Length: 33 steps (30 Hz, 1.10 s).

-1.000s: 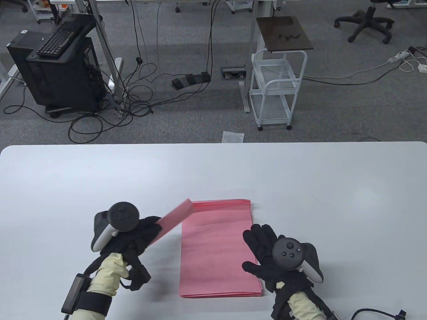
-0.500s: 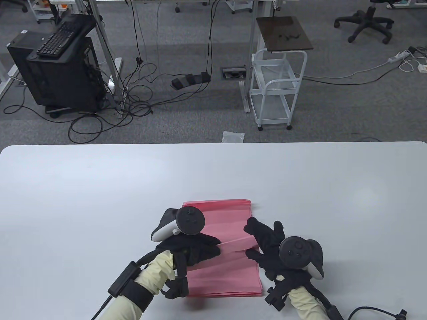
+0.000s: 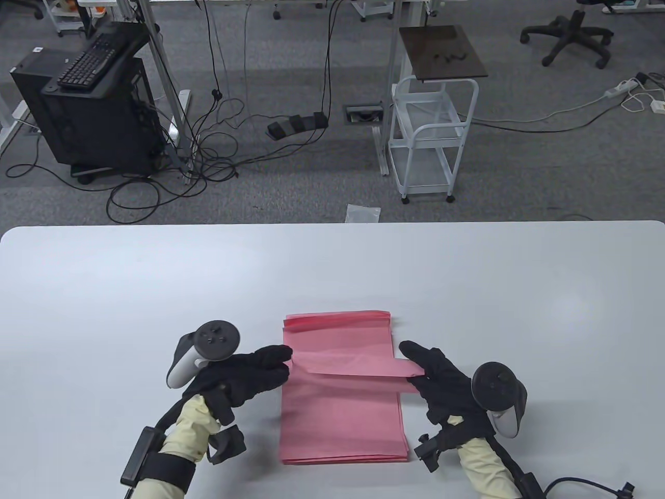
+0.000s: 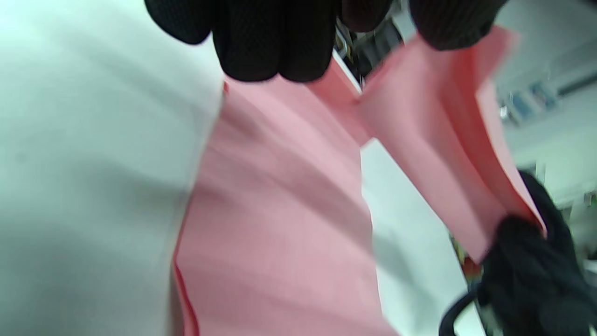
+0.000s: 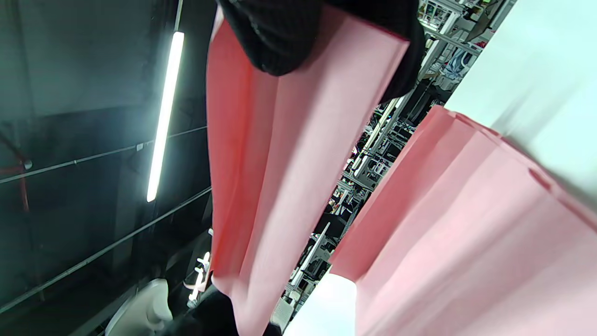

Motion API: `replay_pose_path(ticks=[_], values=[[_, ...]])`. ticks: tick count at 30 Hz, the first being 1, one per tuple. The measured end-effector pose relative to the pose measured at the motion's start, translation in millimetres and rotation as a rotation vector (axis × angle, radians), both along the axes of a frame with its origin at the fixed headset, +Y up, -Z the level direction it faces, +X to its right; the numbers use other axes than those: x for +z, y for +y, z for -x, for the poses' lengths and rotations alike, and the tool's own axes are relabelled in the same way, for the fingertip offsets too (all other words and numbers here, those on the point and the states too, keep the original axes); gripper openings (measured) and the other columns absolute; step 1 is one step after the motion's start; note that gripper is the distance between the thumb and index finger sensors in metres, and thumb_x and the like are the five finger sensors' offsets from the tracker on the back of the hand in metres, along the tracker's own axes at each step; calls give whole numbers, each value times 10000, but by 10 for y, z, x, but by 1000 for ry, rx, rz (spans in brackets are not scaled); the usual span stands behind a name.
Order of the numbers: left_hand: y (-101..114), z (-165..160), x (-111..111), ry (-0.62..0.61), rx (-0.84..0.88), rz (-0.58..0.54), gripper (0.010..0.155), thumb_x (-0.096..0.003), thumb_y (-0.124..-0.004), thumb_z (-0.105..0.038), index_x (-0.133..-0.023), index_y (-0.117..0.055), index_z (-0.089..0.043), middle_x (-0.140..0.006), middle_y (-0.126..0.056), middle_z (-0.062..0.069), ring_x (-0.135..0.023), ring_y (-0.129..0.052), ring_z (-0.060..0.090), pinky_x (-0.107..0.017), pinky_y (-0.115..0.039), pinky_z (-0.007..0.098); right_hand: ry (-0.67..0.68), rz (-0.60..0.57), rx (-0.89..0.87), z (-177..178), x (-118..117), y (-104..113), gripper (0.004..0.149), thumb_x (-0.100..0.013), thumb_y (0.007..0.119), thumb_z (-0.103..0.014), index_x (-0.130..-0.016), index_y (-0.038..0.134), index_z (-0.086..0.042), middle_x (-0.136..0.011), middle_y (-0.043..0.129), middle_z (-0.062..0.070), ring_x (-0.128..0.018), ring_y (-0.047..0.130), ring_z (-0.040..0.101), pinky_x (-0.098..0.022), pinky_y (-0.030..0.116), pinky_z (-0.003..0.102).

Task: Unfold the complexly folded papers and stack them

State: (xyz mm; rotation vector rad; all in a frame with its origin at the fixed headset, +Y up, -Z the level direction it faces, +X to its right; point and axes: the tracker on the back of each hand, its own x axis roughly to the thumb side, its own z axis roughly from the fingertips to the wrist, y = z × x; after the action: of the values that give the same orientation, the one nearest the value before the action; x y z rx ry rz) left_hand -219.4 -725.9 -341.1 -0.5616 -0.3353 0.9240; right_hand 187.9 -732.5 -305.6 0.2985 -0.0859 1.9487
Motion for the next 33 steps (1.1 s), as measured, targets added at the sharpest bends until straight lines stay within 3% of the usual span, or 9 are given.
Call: replay_pose_path(ticks=[5, 8, 10, 12, 17, 21, 24, 29, 33], values=[[-138, -106, 125, -6, 21, -30, 714, -528, -749, -498, -1113, -451, -218, -653, -998, -37, -542, -1042, 195, -629, -761, 445, 15, 1, 5, 75, 18, -5, 482, -484, 761, -210, -961, 700, -239, -765, 831, 25, -716, 824, 315, -784, 363, 507], [-179, -234, 183, 133, 88, -50, 584, -530, -756, -437, -1036, -622, -180, -405, -1052, -107, -297, -1085, 119, -548, -833, 379, 40, -4, 35, 123, 39, -7, 480, -484, 758, -214, -959, 699, -240, -766, 830, 23, -717, 823, 312, -782, 365, 507], [-202, -244, 222, 260, 96, -50, 430, -545, -728, -384, -928, -773, -193, -358, -1057, -110, -258, -1086, 113, -540, -837, 369, 32, 0, 12, 127, 41, -12, 476, -488, 749, -222, -961, 697, -239, -768, 829, 26, -720, 820, 316, -779, 366, 512], [-252, -249, 246, 291, 153, -38, 394, -546, -725, -375, -885, -806, -192, -411, -1071, -111, -322, -1109, 110, -561, -827, 374, 63, 28, -70, 128, 29, -40, 446, -510, 717, -276, -953, 715, -223, -783, 830, 29, -735, 820, 323, -769, 377, 535], [-300, -285, 298, 265, 216, -11, 445, -562, -689, -426, -909, -750, -154, -779, -1011, 5, -699, -1043, 253, -710, -682, 442, 55, 127, -279, 152, -36, -123, 395, -502, 729, -350, -818, 816, -129, -722, 876, 70, -733, 827, 370, -734, 406, 596], [-298, -302, 352, 287, 269, -7, 693, -533, -567, -667, -972, -684, -144, -910, -923, 72, -817, -956, 326, -758, -595, 483, 29, 159, -360, 216, -149, -113, 387, -502, 729, -361, -765, 845, -102, -656, 899, 82, -686, 849, 375, -723, 425, 600], [-310, -274, 393, 359, 327, 43, 718, -535, -551, -677, -982, -669, -127, -937, -891, 112, -841, -920, 369, -762, -558, 513, 34, 157, -348, 278, -203, -97, 385, -500, 732, -356, -759, 850, -97, -649, 902, 86, -677, 854, 377, -721, 428, 601], [-356, -237, 415, 393, 389, 161, 559, -597, -606, -487, -1006, -617, -107, -992, -815, 159, -889, -854, 412, -765, -498, 549, 80, 141, -309, 352, -219, -95, 385, -498, 733, -357, -762, 853, -103, -655, 904, 83, -685, 854, 373, -724, 419, 606], [-361, -250, 425, 407, 386, 218, 448, -572, -667, -318, -991, -623, -164, -1014, -767, 162, -913, -829, 373, -775, -479, 531, 92, 146, -298, 362, -216, -93, 387, -496, 737, -357, -765, 856, -105, -664, 906, 83, -705, 847, 375, -726, 402, 614]])
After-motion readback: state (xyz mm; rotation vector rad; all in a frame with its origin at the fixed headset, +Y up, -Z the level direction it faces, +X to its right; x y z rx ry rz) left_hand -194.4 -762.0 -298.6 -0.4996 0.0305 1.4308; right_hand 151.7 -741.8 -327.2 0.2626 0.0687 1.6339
